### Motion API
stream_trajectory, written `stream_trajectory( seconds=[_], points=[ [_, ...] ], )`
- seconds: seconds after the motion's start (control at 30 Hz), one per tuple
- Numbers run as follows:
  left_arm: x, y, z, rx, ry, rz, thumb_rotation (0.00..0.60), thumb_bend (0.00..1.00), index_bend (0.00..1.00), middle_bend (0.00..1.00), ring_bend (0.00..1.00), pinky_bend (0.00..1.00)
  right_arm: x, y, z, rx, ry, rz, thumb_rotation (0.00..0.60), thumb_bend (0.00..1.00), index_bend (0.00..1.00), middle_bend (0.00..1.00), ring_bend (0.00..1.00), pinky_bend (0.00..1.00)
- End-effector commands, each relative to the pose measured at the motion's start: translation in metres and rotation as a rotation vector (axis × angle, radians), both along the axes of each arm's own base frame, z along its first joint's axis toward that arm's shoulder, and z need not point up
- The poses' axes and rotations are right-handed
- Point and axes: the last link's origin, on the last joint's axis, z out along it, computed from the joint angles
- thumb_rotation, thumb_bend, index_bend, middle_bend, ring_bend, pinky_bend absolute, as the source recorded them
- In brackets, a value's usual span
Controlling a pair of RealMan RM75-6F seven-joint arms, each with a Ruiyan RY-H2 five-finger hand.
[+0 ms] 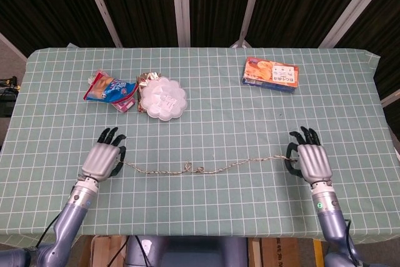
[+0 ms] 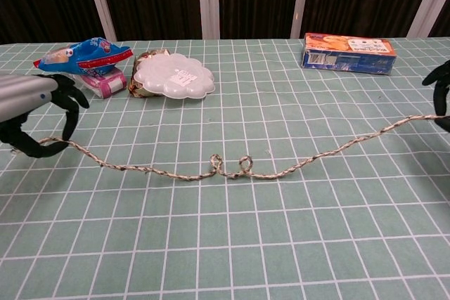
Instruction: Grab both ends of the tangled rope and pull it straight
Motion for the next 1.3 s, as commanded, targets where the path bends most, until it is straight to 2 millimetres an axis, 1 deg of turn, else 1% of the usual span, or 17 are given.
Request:
stream_trajectory(
  seconds=[0.03, 0.13, 0.43, 0.6, 0.73, 1.03, 1.3],
  points=[
    [-0.010, -0.001, 0.010, 0.018, -0.008, 0.031, 0.600, 0.55, 0.61, 0.19, 0.00, 0.00, -0.010, -0.006, 0.009, -0.023, -0.005, -0.035, 0.600, 0.45, 0.63, 0.23, 0.00, 0.00],
    [-0.018, -0.003, 0.016, 0.024, -0.004, 0.047, 0.600, 0.55, 0.61, 0.19, 0.00, 0.00, -0.019, -0.008, 0.013, -0.034, 0.004, -0.060, 0.600, 0.45, 0.63, 0.23, 0.00, 0.00],
    [-0.035, -0.008, 0.023, 0.027, 0.015, 0.073, 0.600, 0.55, 0.61, 0.19, 0.00, 0.00, -0.045, -0.009, 0.019, -0.058, 0.054, -0.114, 0.600, 0.45, 0.63, 0.23, 0.00, 0.00],
    [-0.043, -0.010, 0.025, 0.028, 0.025, 0.085, 0.600, 0.55, 0.61, 0.19, 0.00, 0.00, -0.056, -0.008, 0.022, -0.070, 0.068, -0.145, 0.600, 0.45, 0.63, 0.23, 0.00, 0.00],
    [-0.048, -0.013, 0.025, 0.024, 0.036, 0.091, 0.600, 0.55, 0.61, 0.19, 0.00, 0.00, -0.061, -0.007, 0.023, -0.076, 0.069, -0.158, 0.600, 0.45, 0.63, 0.23, 0.00, 0.00],
    [-0.050, -0.015, 0.018, 0.010, 0.046, 0.088, 0.600, 0.55, 0.61, 0.19, 0.00, 0.00, -0.071, -0.004, 0.020, -0.063, 0.090, -0.180, 0.600, 0.45, 0.62, 0.23, 0.00, 0.00],
    [-0.051, -0.011, 0.013, 0.013, 0.070, 0.084, 0.600, 0.54, 0.61, 0.19, 0.00, 0.00, -0.078, -0.003, 0.016, -0.049, 0.107, -0.198, 0.600, 0.45, 0.63, 0.23, 0.00, 0.00]
  ],
)
